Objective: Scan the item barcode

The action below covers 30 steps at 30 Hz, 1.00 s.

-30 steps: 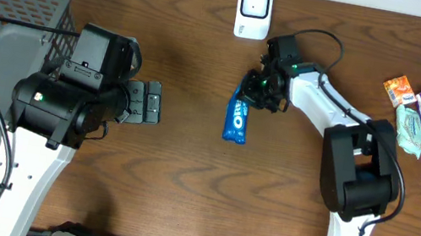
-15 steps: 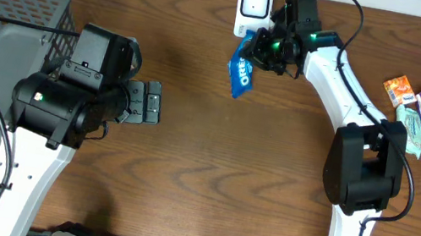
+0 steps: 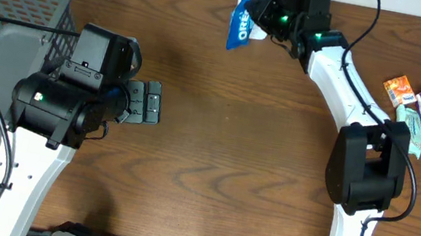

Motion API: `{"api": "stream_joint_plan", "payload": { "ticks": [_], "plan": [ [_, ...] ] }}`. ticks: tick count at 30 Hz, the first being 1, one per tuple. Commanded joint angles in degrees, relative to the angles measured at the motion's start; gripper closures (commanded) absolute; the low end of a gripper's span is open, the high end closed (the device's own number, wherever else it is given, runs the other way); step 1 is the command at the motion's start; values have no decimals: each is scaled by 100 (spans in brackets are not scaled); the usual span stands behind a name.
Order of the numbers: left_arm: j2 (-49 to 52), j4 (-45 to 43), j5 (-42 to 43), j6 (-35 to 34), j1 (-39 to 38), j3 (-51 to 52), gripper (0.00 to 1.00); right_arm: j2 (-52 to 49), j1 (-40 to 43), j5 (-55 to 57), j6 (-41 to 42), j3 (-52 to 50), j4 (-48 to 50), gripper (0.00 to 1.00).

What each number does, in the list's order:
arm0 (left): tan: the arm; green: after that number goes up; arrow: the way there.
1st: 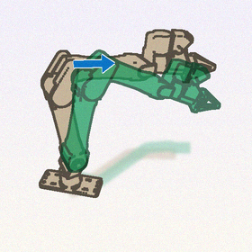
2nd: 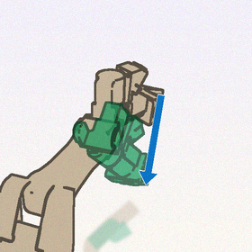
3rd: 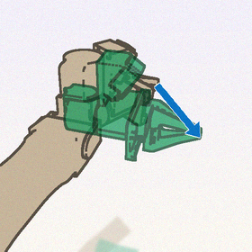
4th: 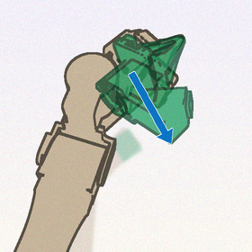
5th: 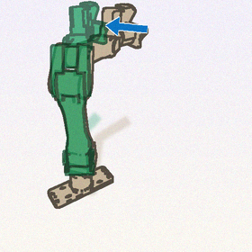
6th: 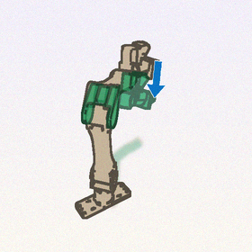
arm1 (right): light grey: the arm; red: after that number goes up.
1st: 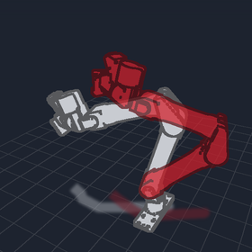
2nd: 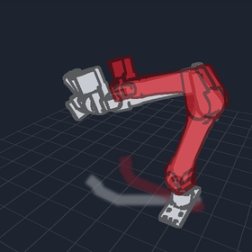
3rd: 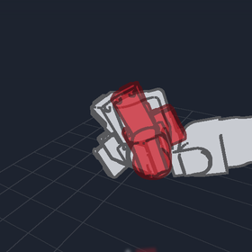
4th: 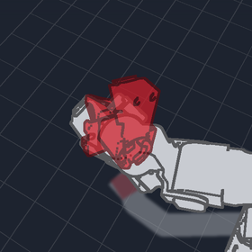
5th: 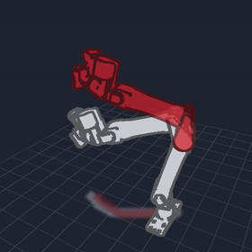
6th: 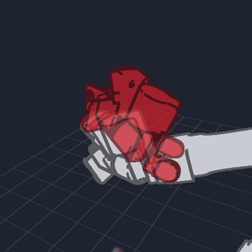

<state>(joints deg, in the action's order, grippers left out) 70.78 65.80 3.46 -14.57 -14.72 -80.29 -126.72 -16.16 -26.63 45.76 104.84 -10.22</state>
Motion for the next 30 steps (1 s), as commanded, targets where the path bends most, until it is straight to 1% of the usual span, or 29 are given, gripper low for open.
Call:
{"api": "stream_joint_plan", "payload": {
  "ticks": [1,7,10,15,18,21,24,26,27,29,30],
  "plan": [
    [7,15,-72,35,28,-7,2,68,116,533,409,179,76,99],
    [7,15,-72,37,28,-7,2,-74,247,656,1158,201,632,99],
    [7,15,-74,37,28,-7,2,-184,247,614,1360,210,804,99],
    [7,17,-74,37,28,-7,2,-297,280,529,1300,210,780,99],
    [7,17,-74,37,28,-7,2,-289,315,459,1023,267,756,99],
    [7,17,-74,35,28,-7,2,-251,402,289,717,597,442,99],
    [7,17,-74,37,28,-7,2,-149,643,415,146,1360,-730,99],
    [7,15,-74,37,28,-7,2,-109,824,723,-103,1858,-1628,99],
    [7,15,-74,37,28,-7,2,-105,1014,1038,-302,2291,-2450,99],
    [7,15,-74,37,28,-7,2,-105,1322,1456,-542,2774,-3506,99],
    [7,15,-74,37,28,-7,2,-105,1480,1578,-643,2918,-3877,99]
  ]
}}
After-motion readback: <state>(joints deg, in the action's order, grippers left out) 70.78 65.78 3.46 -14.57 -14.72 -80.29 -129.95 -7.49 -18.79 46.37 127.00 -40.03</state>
